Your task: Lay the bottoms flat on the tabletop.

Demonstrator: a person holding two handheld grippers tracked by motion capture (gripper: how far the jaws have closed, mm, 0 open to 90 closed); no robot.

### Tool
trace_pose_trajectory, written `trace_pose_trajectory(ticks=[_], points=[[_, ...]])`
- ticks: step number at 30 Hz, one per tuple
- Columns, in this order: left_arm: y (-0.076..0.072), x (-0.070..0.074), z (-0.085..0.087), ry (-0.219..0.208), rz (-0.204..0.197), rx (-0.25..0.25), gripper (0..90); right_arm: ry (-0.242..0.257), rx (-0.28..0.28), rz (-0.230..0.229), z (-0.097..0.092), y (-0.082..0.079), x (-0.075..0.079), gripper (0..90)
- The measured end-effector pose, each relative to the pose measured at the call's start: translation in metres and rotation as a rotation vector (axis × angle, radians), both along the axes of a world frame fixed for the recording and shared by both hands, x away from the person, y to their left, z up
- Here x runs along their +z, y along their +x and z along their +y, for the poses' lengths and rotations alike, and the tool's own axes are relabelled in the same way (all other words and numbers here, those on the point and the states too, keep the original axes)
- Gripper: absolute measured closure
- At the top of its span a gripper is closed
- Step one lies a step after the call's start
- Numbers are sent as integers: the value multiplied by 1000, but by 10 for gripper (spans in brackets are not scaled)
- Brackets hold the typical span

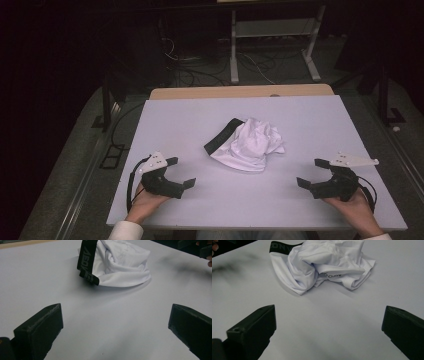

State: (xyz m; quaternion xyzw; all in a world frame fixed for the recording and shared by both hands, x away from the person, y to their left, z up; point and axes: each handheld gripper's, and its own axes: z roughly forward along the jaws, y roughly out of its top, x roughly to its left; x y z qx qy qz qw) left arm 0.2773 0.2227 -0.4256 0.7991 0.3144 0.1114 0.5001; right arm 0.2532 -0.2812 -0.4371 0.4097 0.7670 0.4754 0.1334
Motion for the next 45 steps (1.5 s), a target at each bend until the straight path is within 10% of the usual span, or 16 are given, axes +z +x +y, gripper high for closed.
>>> trace_pose_trajectory(ticks=[23,45], points=[[-5,6,2,3,-14,1,0,3,-8,-14,-2,-2,5,0],[-3,38,-3,63,-52,-25,0,5,-11,-39,-6,10,44,0]])
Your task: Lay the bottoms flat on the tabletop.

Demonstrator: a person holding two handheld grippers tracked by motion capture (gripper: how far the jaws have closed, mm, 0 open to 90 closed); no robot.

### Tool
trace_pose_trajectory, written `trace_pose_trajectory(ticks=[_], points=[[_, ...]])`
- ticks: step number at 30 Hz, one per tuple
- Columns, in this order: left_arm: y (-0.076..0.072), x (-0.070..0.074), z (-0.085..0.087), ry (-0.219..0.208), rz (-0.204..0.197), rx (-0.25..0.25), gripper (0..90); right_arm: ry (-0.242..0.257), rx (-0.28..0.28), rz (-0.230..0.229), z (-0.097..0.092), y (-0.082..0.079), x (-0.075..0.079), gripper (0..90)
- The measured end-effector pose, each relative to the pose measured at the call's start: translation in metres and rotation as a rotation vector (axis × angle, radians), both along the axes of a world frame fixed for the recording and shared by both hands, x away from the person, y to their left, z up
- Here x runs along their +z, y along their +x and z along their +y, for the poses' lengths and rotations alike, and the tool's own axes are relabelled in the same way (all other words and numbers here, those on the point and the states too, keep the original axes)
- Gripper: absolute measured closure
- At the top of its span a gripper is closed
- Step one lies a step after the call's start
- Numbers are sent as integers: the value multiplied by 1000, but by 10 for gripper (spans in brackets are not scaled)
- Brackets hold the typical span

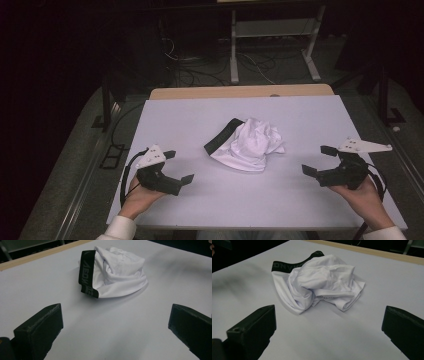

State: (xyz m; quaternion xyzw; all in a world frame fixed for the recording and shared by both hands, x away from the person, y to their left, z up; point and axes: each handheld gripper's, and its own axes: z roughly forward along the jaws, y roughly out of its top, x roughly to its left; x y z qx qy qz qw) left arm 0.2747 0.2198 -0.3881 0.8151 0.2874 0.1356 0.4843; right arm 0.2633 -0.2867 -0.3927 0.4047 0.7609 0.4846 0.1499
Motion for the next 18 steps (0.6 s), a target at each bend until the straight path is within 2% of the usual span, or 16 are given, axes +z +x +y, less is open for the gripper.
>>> trace_pose_trajectory(ticks=[18], points=[[30,14,-19,7,2,-36,0,-28,19,12,5,28,5,0]])
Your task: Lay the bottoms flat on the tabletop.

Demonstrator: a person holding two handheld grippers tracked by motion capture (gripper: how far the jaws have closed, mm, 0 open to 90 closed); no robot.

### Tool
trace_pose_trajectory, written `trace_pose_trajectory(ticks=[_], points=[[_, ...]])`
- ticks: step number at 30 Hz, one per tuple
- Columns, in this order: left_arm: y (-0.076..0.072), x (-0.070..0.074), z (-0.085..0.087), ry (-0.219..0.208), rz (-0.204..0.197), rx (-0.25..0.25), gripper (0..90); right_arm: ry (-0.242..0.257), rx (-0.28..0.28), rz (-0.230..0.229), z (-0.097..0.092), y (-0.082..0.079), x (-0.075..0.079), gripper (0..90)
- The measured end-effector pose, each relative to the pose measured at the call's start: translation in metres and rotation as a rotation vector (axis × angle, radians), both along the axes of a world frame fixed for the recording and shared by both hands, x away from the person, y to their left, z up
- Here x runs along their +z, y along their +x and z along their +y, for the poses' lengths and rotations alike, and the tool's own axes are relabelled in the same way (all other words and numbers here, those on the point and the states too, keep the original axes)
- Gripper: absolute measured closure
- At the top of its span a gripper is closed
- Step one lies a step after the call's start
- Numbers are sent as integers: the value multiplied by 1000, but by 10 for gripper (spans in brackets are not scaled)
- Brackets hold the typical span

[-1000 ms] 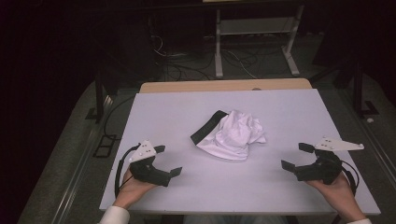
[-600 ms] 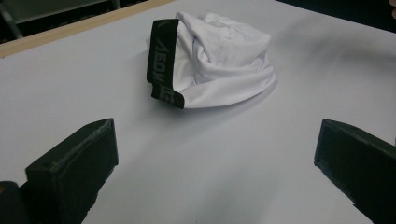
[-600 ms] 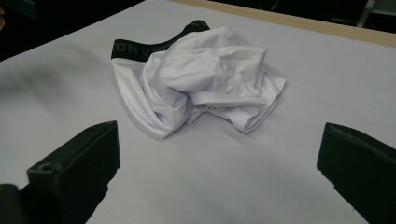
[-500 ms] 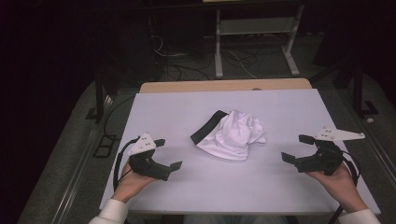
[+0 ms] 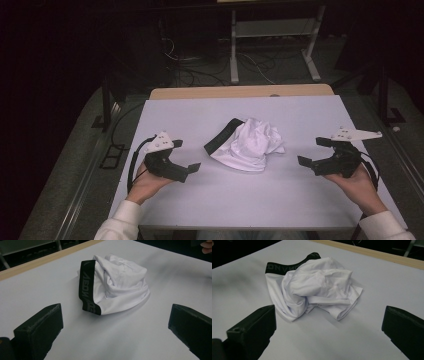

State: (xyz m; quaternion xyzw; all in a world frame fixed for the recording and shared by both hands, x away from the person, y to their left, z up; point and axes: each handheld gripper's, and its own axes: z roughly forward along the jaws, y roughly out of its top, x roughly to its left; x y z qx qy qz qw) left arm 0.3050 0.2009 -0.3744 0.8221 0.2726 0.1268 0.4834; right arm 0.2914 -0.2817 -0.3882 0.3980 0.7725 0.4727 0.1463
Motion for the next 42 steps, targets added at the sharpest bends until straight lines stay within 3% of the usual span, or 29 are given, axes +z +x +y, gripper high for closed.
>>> trace_pose_trajectory(ticks=[10,22,33,42], points=[[17,2,-8,15,23,-7,0,-17,6,18,6,23,0,0],[34,-4,-12,4,47,20,0,-24,20,17,18,41,1,0],[47,-15,-16,16,72,39,0,-42,38,28,31,59,-11,0],[59,-25,-16,-18,93,62,0,-54,43,40,41,75,-22,0]])
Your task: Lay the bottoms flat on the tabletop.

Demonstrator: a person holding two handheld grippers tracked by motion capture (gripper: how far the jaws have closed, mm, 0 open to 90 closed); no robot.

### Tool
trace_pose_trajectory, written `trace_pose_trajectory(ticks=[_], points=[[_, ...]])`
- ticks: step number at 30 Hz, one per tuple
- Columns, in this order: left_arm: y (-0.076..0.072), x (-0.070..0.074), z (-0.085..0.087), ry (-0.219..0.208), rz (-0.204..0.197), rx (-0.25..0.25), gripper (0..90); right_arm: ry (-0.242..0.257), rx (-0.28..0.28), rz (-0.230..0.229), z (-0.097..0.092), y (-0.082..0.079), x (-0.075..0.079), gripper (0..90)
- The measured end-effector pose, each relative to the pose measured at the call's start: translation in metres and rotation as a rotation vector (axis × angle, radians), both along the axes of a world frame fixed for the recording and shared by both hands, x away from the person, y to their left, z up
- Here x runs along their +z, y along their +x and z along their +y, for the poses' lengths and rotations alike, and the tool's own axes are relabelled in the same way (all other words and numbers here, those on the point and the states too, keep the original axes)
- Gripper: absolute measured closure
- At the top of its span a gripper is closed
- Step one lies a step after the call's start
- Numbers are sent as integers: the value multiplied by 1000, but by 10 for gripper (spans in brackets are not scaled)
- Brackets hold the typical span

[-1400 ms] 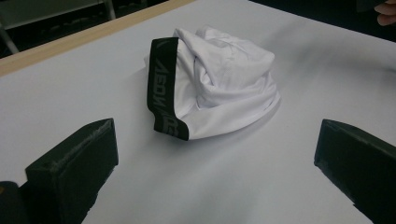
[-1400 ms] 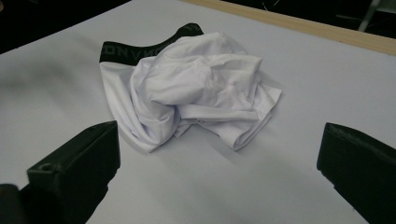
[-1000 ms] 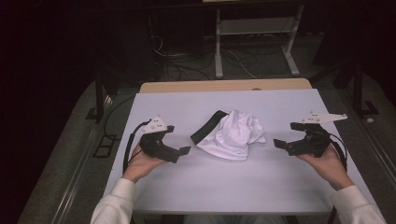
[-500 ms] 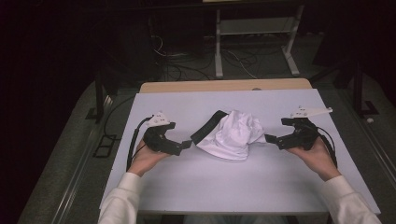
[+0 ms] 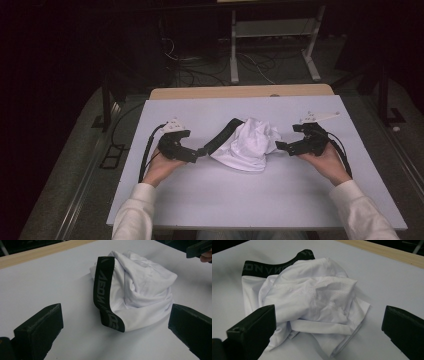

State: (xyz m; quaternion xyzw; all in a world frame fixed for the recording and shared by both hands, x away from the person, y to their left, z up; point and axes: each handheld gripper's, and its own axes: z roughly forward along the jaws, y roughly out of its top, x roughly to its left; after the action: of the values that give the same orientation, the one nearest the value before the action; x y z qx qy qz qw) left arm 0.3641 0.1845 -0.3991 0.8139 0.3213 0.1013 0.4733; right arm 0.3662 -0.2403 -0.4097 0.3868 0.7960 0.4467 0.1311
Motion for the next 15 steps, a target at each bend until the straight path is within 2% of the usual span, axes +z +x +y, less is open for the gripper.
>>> trace_pose_trajectory(ticks=[5,10,12,13,15], points=[[8,-7,2,-16,42,10,0,-19,11,8,6,5,-6,0],[16,-15,2,-33,72,27,0,-9,5,17,6,8,-10,0],[20,-20,1,-49,106,20,0,7,-2,31,6,11,-14,0],[20,-20,1,-49,106,20,0,7,-2,31,6,11,-14,0],[24,-27,-2,-79,154,7,0,30,-10,48,6,14,-20,0]])
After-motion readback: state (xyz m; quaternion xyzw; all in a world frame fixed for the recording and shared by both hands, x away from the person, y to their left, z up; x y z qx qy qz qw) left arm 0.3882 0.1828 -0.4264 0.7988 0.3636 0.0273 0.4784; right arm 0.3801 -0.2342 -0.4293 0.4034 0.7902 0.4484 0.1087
